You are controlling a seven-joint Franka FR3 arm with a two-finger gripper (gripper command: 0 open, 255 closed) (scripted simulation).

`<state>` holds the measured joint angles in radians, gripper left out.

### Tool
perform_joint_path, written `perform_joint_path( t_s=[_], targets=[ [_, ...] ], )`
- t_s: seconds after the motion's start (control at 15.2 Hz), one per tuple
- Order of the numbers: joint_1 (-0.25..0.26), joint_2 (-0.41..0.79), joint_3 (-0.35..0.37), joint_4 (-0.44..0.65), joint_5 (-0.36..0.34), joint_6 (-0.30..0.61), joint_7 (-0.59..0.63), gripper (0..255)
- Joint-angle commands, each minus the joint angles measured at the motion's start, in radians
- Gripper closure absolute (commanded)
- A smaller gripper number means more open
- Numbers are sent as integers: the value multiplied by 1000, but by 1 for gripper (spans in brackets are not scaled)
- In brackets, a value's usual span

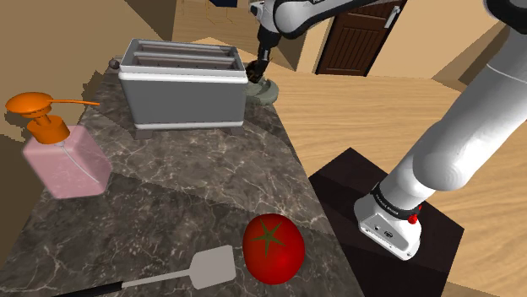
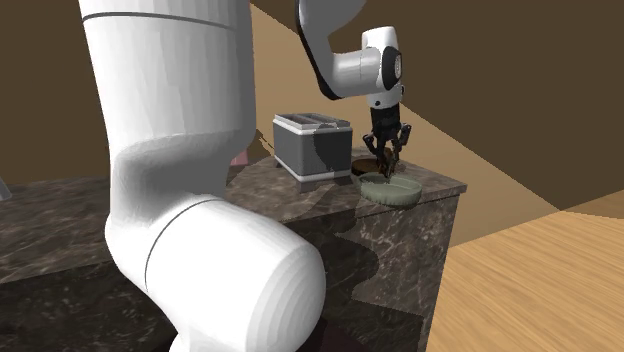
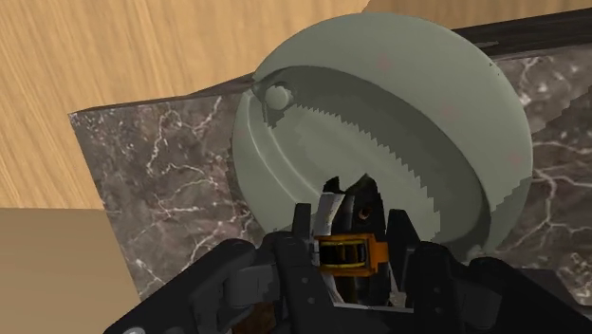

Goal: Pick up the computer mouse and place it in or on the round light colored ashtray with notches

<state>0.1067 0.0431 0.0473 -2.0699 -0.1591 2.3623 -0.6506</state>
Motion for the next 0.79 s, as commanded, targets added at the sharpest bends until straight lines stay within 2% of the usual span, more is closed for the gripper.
perform_joint_path(
  t_s=[0.0, 0.59, 0.73],
  targets=[
    [-2, 14, -2, -10, -3, 25, 0, 255],
    [-1, 76, -8, -66, -29, 142, 28, 255],
    [-1, 76, -9, -66, -29, 142, 28, 255]
  ],
)
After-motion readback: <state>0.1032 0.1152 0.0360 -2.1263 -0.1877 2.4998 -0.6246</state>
